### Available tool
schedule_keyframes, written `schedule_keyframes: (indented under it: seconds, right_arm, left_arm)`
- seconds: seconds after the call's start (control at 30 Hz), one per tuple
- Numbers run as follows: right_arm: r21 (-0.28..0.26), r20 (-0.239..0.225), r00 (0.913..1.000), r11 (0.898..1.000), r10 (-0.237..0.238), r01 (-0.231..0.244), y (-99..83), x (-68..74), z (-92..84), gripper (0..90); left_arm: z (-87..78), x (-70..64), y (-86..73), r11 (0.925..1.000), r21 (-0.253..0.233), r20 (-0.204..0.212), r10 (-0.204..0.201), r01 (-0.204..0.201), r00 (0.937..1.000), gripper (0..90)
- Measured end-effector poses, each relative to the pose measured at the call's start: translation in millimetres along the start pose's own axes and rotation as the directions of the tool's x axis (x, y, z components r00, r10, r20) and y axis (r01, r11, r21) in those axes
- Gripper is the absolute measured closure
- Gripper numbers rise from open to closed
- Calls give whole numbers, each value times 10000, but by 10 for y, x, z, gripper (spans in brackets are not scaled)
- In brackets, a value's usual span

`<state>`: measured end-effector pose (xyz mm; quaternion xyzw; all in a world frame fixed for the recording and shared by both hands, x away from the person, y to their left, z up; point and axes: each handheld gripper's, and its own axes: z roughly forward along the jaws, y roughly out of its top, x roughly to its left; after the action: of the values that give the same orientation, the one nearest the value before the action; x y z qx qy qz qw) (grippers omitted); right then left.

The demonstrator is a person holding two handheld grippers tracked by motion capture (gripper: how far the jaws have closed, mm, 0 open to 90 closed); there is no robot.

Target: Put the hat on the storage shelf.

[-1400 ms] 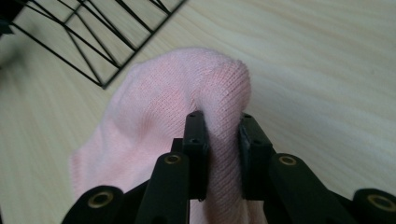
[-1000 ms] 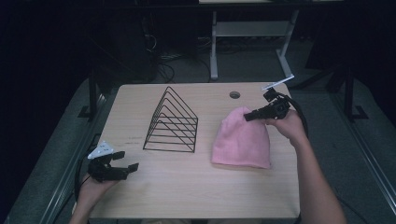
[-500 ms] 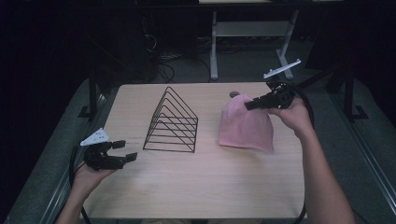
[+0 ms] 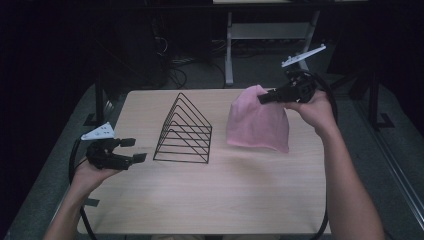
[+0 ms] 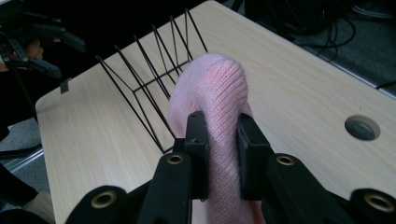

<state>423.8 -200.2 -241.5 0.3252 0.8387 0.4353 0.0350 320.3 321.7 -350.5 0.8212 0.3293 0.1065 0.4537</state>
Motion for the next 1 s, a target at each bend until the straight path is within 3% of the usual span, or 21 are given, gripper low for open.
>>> schedule_keyframes:
  seconds: [0.27,0.73,1.0]
  right_arm:
    - [-247,-254,9992,9993,-303,297,209,116,-29,772]
    - [-515,-496,9932,9934,-1049,1024,665,419,-78,772]
    - [-664,-786,9869,9885,-1406,1355,903,572,10,772]
  left_arm:
    - [-48,29,197,9993,-22,223,384,-384,9990,215]
    - [-108,86,385,9994,10,431,352,-352,9984,224]
    - [-140,89,483,9991,0,602,427,-428,9973,235]
